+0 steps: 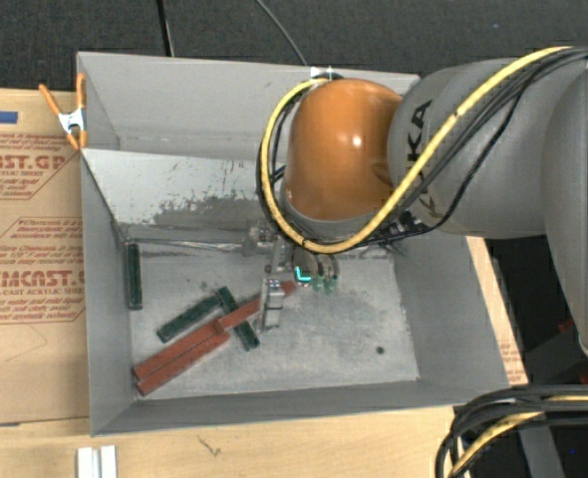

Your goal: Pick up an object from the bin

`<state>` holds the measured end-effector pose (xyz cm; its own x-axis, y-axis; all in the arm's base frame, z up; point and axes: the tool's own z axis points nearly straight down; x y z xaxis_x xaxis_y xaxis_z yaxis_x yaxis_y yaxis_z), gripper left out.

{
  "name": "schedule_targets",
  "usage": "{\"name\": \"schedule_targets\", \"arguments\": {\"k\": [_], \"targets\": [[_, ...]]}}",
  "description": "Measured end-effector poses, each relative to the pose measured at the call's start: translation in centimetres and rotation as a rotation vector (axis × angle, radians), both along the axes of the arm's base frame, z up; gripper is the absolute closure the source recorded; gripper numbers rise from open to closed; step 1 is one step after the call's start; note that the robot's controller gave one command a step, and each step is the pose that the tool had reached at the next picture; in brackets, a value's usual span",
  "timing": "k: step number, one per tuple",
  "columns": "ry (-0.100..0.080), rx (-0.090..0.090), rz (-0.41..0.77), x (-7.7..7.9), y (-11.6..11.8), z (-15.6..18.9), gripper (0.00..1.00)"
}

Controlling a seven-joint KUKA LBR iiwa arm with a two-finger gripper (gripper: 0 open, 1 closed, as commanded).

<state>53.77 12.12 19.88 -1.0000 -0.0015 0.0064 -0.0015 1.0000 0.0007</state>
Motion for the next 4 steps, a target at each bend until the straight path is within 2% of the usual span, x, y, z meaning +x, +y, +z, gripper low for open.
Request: {"name": "schedule_targets", "arguments": {"k": [1,2,3,4], "targets": [[-0.008,0.001,-0.001,0.2,-0.1,0.4,0.00],[-0.018,0.001,0.040,1.7,0.5,-3.3,0.00],[-0.008,0.002,0.443,1.3,-0.1,-11.3,1.00],[-0.008,0.003,0.444,1.3,-0.1,-11.3,1.00]]}}
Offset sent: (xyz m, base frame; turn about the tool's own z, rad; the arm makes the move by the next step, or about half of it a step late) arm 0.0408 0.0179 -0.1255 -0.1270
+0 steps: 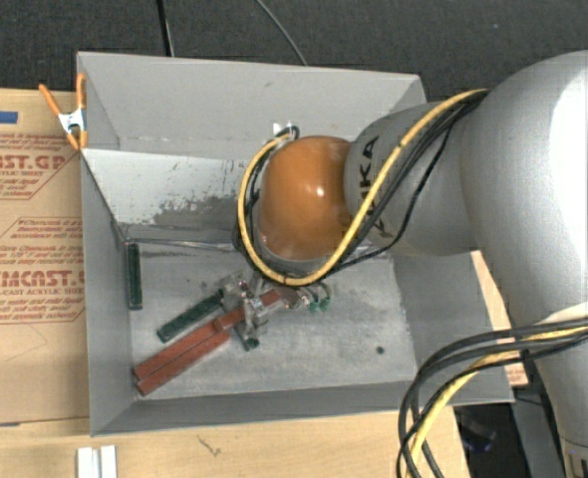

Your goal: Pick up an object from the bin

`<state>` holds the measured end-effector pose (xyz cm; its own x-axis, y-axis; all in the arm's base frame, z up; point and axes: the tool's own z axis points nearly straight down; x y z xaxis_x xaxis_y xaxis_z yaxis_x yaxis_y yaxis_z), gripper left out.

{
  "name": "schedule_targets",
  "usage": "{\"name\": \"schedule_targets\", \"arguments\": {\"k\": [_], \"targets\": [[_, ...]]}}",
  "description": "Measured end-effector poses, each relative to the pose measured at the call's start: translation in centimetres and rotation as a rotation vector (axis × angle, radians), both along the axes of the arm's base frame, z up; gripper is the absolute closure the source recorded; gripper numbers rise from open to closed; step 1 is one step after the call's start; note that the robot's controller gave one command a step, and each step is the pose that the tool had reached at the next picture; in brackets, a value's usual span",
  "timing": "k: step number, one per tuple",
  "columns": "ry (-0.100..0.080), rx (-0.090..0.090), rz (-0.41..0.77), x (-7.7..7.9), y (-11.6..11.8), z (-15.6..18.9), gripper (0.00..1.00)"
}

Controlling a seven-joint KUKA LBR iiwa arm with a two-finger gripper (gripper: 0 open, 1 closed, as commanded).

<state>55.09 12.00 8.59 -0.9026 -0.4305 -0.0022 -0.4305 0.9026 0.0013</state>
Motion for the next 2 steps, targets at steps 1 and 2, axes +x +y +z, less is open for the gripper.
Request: {"name": "schedule_targets", "arguments": {"k": [1,2], "targets": [[-0.005,-0.001,-0.015,0.93,-1.08,3.94,0.00],[-0.001,0.000,-0.014,0.79,-1.03,3.70,0.00]]}}
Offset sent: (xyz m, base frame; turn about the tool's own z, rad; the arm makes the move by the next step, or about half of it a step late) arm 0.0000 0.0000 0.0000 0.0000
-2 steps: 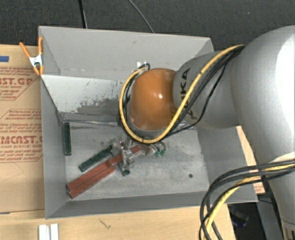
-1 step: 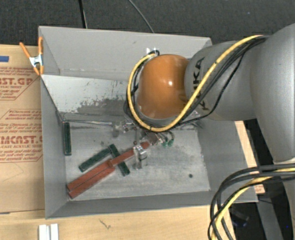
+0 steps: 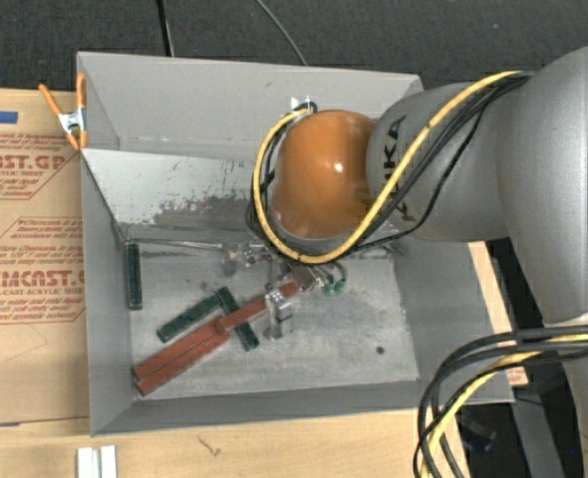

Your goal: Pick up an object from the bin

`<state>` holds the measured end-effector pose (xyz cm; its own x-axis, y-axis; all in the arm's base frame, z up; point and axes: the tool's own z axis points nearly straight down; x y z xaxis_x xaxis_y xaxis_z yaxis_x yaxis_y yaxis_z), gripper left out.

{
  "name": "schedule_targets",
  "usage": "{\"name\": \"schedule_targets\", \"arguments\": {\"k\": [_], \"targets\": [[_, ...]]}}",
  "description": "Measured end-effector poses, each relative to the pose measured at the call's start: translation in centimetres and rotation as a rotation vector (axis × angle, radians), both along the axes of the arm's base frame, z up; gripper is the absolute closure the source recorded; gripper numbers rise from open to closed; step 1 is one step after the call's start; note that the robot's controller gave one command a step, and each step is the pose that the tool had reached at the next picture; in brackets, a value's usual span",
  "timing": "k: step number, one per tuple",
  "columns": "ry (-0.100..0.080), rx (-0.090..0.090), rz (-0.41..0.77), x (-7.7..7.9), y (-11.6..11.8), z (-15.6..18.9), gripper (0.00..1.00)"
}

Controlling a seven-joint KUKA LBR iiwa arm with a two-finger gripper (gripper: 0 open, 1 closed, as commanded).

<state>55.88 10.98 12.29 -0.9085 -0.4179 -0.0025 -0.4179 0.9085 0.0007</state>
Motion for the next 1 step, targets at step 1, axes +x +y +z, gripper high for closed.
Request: {"name": "schedule_targets", "arguments": {"k": [1], "targets": [[0.000,0.000,0.374,3.14,-1.40,-4.34,1.00]]}}
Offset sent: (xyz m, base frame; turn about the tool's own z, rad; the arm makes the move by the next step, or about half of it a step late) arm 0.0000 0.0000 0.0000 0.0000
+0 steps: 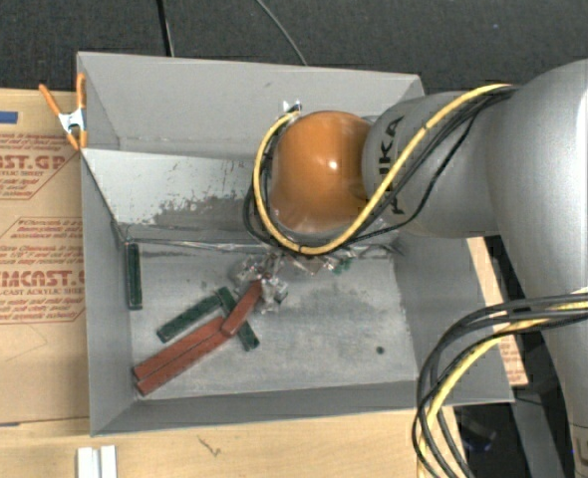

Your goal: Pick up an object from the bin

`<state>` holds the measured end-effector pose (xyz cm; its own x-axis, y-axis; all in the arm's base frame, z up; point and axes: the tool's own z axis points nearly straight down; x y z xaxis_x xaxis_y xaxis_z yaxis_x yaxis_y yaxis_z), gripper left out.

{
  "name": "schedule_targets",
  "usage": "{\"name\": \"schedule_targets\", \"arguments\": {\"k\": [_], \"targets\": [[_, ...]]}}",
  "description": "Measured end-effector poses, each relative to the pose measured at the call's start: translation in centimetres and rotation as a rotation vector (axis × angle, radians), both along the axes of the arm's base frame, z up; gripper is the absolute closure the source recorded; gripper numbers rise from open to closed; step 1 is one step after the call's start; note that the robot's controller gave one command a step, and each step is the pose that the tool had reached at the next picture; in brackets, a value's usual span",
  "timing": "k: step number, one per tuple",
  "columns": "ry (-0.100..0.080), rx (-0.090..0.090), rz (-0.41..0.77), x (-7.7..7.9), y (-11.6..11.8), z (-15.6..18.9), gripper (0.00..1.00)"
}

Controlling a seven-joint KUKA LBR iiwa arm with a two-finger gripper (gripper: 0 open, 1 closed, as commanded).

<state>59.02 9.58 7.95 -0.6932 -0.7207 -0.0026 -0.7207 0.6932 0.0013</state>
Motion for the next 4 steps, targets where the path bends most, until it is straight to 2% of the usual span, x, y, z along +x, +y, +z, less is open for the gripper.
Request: {"name": "schedule_targets", "arguments": {"k": [1,2,3,4], "targets": [[0.000,0.001,0.000,0.0,0.0,0.0,1.00],[0.004,0.000,0.104,-0.7,-1.3,3.3,1.00],[-0.002,0.000,0.068,-2.5,0.2,17.3,1.00],[-0.002,0.000,0.068,-2.5,0.2,17.3,0.00]]}}
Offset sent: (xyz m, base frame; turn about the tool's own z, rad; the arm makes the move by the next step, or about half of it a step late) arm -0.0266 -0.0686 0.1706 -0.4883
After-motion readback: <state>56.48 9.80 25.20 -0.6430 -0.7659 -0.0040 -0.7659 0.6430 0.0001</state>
